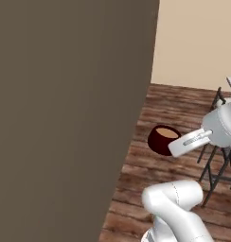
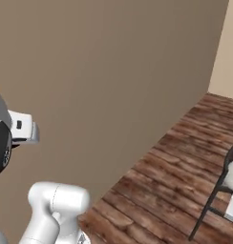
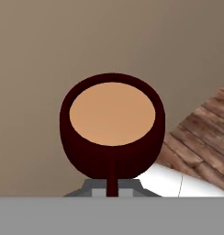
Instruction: Pick the cup of tea, navigate to the dining table, and place it on the saucer.
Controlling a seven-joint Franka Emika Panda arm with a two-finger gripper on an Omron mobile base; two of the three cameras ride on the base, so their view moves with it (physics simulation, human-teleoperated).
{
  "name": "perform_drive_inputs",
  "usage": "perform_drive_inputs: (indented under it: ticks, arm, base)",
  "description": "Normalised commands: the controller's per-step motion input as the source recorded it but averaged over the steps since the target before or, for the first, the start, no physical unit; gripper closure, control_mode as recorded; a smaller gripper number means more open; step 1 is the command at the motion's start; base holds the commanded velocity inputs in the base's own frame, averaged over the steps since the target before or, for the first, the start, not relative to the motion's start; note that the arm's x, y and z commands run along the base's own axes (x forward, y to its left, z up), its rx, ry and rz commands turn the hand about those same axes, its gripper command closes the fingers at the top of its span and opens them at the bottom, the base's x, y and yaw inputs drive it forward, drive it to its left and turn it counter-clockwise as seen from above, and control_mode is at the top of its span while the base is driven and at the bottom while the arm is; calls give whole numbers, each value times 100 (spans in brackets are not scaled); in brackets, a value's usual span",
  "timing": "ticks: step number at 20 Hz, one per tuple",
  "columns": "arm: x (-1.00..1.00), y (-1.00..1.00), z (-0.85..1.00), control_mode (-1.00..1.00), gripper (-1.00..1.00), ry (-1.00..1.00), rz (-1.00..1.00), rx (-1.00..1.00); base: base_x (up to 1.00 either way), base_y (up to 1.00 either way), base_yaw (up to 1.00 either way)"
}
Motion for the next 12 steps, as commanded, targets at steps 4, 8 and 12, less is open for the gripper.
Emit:
perform_drive_inputs:
  ticks: [4, 8, 12]
  arm:
    - [0, 0, 0, 100, 100, 0, 0, 0]
    - [0, 0, 0, 100, 100, 0, 0, 0]
    - [0, 0, 0, 100, 100, 0, 0, 0]
  base:
    - [100, 54, -50]
    - [100, 13, -44]
    - [100, -7, -31]
